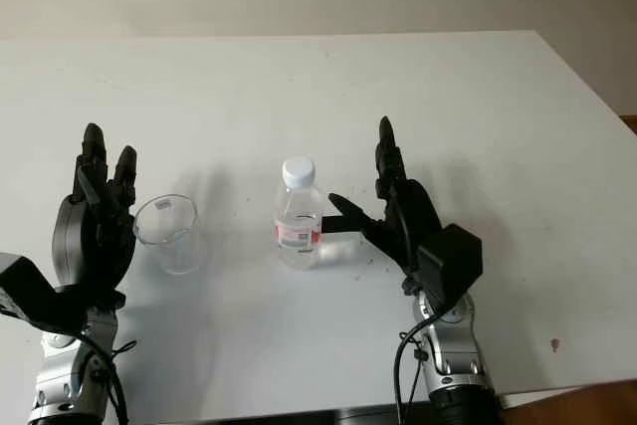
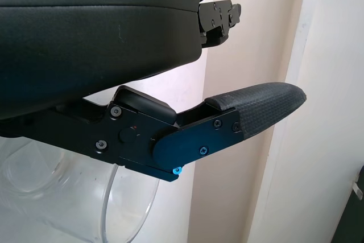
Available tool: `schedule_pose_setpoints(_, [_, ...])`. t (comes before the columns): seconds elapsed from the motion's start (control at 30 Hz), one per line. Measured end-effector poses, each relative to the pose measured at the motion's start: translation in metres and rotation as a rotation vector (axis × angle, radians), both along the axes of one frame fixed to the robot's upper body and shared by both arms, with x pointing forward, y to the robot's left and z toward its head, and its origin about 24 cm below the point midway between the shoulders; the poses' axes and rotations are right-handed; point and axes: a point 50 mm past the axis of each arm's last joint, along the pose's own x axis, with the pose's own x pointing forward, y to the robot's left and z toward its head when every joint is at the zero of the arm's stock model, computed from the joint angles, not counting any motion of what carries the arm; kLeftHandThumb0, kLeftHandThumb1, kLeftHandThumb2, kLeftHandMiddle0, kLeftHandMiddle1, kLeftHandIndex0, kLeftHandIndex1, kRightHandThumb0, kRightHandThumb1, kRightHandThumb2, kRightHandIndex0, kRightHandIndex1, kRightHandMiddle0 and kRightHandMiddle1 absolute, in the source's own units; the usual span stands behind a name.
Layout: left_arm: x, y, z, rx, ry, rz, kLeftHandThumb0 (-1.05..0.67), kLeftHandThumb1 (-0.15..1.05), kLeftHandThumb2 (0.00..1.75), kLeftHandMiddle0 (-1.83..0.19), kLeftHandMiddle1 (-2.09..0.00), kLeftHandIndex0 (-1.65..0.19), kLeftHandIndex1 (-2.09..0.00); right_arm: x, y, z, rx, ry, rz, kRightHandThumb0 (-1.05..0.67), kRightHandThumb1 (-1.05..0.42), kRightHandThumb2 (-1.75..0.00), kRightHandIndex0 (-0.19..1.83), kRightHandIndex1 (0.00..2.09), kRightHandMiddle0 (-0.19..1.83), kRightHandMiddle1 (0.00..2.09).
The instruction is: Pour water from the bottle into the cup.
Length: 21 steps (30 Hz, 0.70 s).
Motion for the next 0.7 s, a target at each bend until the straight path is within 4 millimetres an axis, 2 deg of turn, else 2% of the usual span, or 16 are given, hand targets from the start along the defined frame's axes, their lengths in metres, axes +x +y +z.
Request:
schedule_pose_setpoints(0.4, [0.0, 0.0, 0.0, -0.001, 0.002, -0.002, -0.84, 1.05, 0.81, 0.19, -0.29, 0.12, 0.0, -0.001, -0.001, 0.0, -0.001, 0.003, 0.012, -0.83, -1.0, -0.06, -0.19, 0.0, -0.19, 0.0])
schedule_pose_setpoints(0.7, [0.0, -0.001, 0.0, 0.004, 0.003, 0.002, -0.85, 1.05, 0.79, 0.19, -0.27, 0.12, 0.0, -0.009, -0.023, 0.004, -0.041, -0.029, 0.029, -0.87, -0.99, -0.06, -0.19, 0.0, -0.19, 0.0])
